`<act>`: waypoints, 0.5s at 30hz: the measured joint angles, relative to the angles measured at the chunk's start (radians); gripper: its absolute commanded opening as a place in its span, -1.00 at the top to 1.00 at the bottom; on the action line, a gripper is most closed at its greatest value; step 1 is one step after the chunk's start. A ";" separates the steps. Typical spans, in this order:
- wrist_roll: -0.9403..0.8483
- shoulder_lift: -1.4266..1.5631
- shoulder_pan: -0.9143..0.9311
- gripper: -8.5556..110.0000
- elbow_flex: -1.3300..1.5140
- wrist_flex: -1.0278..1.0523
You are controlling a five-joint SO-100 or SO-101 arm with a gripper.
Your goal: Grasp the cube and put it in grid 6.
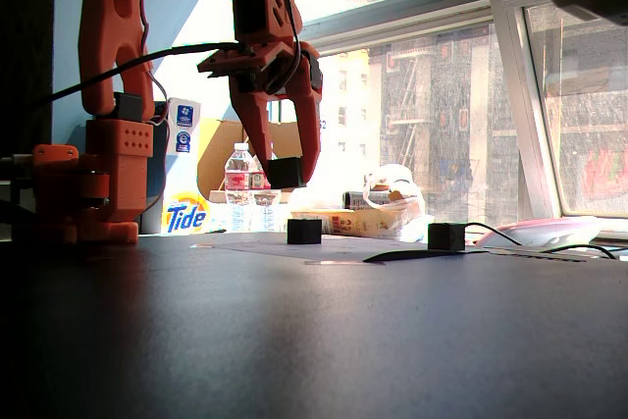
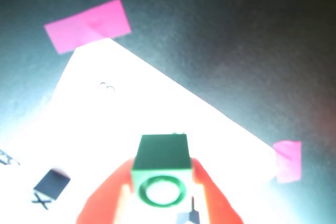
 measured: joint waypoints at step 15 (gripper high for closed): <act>0.000 -0.072 -0.058 0.51 0.129 -0.135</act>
